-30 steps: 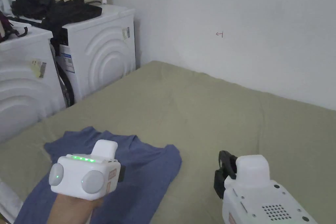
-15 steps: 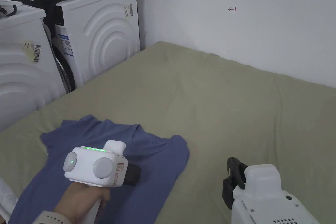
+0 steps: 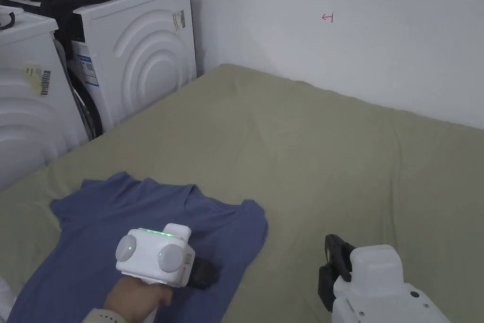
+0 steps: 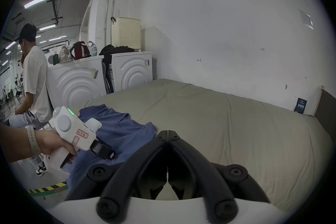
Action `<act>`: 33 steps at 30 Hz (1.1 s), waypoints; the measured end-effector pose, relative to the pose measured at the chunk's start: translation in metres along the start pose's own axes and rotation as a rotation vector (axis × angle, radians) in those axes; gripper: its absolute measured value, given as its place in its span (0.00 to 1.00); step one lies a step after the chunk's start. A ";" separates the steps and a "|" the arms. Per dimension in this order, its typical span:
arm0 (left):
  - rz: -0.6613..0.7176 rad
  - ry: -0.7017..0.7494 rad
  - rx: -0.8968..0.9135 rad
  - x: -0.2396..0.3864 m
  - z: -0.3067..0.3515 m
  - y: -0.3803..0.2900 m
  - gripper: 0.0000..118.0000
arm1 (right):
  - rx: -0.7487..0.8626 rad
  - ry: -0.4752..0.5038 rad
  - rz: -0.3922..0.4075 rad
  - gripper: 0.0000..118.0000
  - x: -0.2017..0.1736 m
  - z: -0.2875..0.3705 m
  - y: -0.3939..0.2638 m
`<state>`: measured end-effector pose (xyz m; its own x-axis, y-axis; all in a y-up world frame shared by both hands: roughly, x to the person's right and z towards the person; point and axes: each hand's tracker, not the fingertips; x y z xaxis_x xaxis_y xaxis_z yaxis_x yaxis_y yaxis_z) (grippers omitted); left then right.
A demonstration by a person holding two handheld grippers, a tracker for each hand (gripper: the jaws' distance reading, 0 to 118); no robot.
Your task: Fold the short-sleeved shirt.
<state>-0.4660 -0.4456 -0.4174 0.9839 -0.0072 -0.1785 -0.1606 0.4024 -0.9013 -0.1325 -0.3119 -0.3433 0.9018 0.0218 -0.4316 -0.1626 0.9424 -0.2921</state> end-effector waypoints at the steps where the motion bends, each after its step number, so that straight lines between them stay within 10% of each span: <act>1: 0.035 -0.052 0.018 -0.005 -0.004 -0.003 1.00 | -0.001 -0.001 0.001 0.00 0.000 0.000 0.000; 7: 0.021 -0.056 0.084 -0.003 0.018 -0.006 0.73 | -0.007 -0.018 -0.007 0.00 0.011 0.003 -0.004; 9: 0.035 -0.004 0.125 -0.001 0.025 -0.008 0.17 | -0.010 -0.024 -0.021 0.00 0.014 0.004 -0.004; 10: 0.027 0.018 0.122 0.000 0.024 -0.011 0.07 | -0.008 -0.025 -0.024 0.00 0.014 0.005 -0.004; 23: 0.145 -0.131 0.237 0.029 0.029 0.006 0.05 | 0.016 -0.071 -0.053 0.00 0.052 0.034 -0.006; 33: -0.101 -0.345 0.349 0.223 0.054 0.069 0.05 | 0.034 -0.243 -0.088 0.00 0.139 0.100 -0.019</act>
<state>-0.2530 -0.3705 -0.4978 0.9712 0.2175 0.0972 -0.0851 0.6977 -0.7113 0.0359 -0.2932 -0.3124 0.9823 0.0149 -0.1865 -0.0693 0.9548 -0.2889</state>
